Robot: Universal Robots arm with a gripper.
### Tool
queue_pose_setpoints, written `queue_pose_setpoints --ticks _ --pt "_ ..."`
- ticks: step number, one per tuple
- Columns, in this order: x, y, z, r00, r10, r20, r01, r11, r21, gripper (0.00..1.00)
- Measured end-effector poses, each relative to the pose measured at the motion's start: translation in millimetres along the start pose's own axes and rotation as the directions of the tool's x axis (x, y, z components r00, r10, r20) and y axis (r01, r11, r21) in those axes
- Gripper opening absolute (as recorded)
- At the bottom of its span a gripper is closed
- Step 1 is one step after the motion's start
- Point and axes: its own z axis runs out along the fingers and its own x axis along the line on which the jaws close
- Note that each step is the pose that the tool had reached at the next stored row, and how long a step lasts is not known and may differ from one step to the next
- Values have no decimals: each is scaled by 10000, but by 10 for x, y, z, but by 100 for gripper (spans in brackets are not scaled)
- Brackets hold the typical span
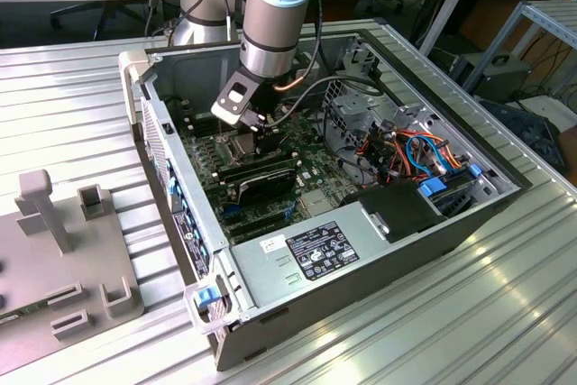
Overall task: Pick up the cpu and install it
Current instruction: 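Place the cpu into insertion slot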
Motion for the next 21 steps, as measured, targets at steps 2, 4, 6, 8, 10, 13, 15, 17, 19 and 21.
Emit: queue_pose_setpoints --ticks 2,4,6,8,10,13,15,17,19,21 --pt "1 0 -8 10000 0 -3 0 10000 -2 68" --pt "1 0 -39 10000 0 0 0 10000 -1 68" --pt "2 1 -79 10000 0 -1 0 10000 0 68" --pt "4 1 -121 10000 0 0 0 10000 0 68" --pt "5 2 -164 10000 -1 1 1 10000 1 68" --pt "8 3 -229 10000 0 2 0 10000 0 68" --pt "9 3 -268 10000 0 0 0 10000 -1 68" --pt "10 3 -309 10000 0 0 0 10000 -1 68" --pt "11 4 -355 10000 1 2 -1 10000 0 68" --pt "12 4 -391 10000 1 1 -1 10000 -1 68"
